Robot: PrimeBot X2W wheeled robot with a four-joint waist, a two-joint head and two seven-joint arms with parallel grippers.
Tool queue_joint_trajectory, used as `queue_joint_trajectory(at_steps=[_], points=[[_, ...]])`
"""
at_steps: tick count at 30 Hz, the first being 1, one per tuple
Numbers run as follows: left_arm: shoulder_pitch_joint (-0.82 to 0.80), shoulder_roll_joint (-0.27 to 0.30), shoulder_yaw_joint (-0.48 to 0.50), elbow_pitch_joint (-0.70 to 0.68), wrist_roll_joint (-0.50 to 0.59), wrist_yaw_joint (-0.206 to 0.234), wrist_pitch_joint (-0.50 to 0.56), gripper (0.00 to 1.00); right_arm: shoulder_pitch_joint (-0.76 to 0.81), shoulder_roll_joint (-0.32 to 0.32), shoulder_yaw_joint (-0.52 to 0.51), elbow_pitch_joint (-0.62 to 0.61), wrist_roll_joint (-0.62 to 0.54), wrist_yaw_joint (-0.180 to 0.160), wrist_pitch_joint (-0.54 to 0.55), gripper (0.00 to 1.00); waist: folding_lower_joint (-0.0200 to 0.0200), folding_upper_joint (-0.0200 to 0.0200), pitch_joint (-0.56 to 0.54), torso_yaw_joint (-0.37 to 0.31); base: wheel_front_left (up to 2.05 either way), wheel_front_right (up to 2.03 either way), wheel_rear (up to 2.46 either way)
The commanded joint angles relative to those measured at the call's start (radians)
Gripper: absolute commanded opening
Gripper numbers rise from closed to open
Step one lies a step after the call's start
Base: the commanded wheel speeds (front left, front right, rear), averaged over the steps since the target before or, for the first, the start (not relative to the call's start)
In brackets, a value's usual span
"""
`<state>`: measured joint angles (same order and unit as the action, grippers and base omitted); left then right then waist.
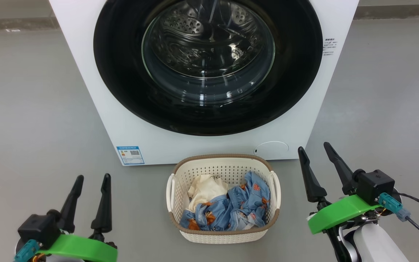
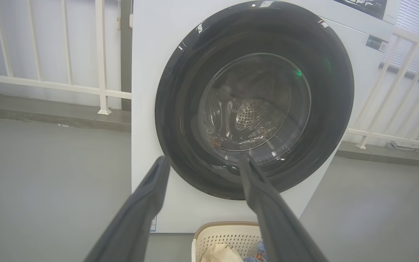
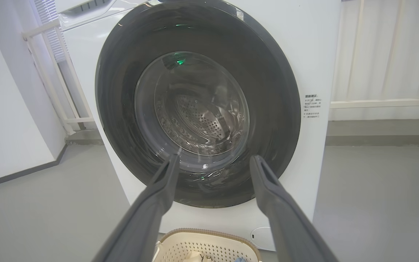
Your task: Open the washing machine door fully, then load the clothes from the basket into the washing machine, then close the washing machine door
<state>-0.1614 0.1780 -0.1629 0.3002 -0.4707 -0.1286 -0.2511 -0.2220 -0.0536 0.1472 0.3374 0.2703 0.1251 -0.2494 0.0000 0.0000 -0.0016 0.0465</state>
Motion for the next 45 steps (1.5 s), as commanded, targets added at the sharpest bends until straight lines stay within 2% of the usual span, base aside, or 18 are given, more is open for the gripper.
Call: queue_joint_trajectory(at_steps=[1, 23, 45], points=[[-0.047, 0.025, 0.037, -0.027, 0.007, -0.002, -0.011, 1.00, -0.038, 0.003, 0.016, -0.021, -0.007, 0.006, -0.012, 1.00, 0.0000, 0.0000, 0.001, 0.000, 0.00, 0.00, 0.00], [-0.053, 0.035, 0.035, -0.026, -0.008, -0.002, -0.011, 1.00, -0.044, 0.003, 0.015, -0.022, -0.006, 0.006, -0.012, 1.00, 0.0000, 0.0000, 0.012, -0.004, 0.08, 0.08, -0.15], [-0.053, 0.028, 0.060, -0.051, -0.004, -0.002, -0.011, 1.00, -0.044, 0.003, 0.008, -0.022, 0.002, 0.006, -0.012, 1.00, 0.0000, 0.0000, 0.014, -0.004, 0.99, 0.99, -1.98]])
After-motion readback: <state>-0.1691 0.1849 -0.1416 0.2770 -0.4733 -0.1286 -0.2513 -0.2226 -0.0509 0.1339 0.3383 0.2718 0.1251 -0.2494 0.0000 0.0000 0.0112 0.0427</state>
